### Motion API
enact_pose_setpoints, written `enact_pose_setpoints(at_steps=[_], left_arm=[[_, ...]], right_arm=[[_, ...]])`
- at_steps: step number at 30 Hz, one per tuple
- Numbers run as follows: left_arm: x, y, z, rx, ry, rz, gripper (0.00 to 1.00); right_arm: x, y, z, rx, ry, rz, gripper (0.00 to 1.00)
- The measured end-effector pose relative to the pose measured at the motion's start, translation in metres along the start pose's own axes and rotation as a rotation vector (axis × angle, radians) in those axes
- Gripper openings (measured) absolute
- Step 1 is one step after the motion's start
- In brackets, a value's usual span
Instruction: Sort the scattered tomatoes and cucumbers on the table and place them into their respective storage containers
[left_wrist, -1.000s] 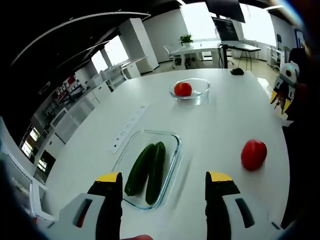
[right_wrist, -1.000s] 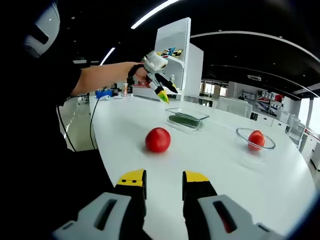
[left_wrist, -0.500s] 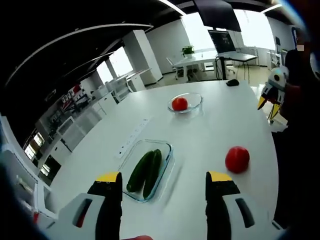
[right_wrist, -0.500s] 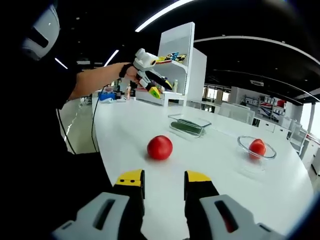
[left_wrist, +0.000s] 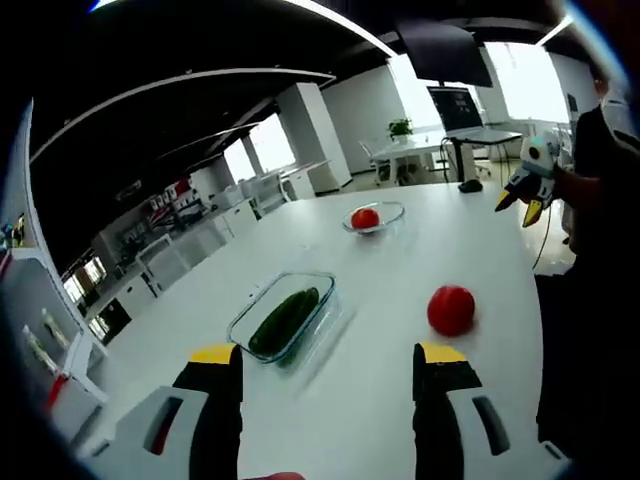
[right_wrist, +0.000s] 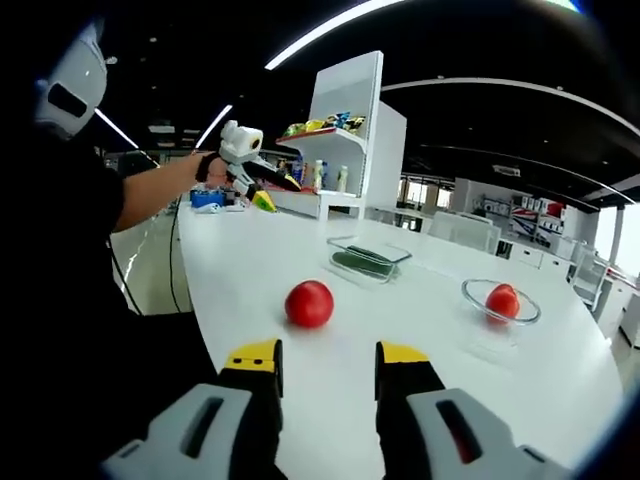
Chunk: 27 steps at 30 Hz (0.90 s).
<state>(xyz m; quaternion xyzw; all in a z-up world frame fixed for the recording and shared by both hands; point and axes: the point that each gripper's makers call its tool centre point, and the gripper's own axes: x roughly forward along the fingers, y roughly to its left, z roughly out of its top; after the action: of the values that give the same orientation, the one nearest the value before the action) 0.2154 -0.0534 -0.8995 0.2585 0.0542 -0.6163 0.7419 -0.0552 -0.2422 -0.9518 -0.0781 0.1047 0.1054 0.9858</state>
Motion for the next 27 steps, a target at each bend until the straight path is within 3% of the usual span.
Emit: enact_pose_setpoints(at_steps=[7, 13, 15, 17, 19, 23, 27], left_arm=[[-0.025, -0.013, 0.001, -0.005, -0.053, 0.056, 0.68], [-0.037, -0.041, -0.003, 0.004, -0.090, 0.076, 0.70], [-0.039, -0.046, -0.016, 0.034, -0.052, 0.112, 0.70], [-0.041, -0.054, -0.026, 0.009, -0.037, 0.116, 0.70], [-0.045, -0.063, -0.028, -0.053, -0.068, 0.109, 0.70], [-0.058, -0.067, -0.030, -0.044, -0.080, 0.165, 0.69], [-0.071, -0.077, -0.027, -0.068, -0.102, 0.173, 0.68]], right_arm=[[0.004, -0.008, -0.001, 0.030, -0.017, -0.003, 0.39], [0.009, -0.009, 0.002, 0.051, -0.047, 0.010, 0.44], [0.010, -0.009, 0.003, 0.054, -0.051, 0.017, 0.44], [0.012, -0.009, 0.003, 0.053, -0.052, 0.021, 0.45], [0.012, -0.009, 0.003, 0.054, -0.053, 0.022, 0.45], [0.012, -0.009, 0.006, 0.066, -0.060, 0.032, 0.46], [0.010, -0.010, 0.011, 0.089, -0.085, 0.033, 0.46]])
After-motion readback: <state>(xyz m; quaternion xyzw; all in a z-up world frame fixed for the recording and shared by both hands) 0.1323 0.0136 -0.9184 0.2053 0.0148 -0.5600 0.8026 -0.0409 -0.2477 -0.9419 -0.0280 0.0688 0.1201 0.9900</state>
